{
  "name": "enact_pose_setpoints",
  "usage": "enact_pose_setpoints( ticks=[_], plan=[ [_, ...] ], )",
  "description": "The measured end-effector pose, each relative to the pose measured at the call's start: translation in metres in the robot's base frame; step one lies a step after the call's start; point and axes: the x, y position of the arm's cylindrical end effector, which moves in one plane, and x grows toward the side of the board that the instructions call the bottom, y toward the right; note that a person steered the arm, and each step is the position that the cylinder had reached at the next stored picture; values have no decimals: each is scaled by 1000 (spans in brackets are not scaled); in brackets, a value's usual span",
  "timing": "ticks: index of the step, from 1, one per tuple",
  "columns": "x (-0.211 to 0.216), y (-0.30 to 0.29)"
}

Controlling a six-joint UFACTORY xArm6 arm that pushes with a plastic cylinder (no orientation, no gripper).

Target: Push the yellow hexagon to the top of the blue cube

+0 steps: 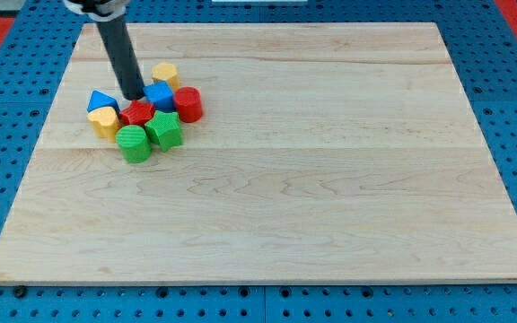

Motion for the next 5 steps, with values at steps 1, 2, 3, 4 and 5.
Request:
enact_pose_setpoints(
  ticks=[1,2,3,4,5],
  plan=[
    [-4,30],
    [-40,17],
    [-49,55],
    [-55,76],
    [-83,58]
  ],
)
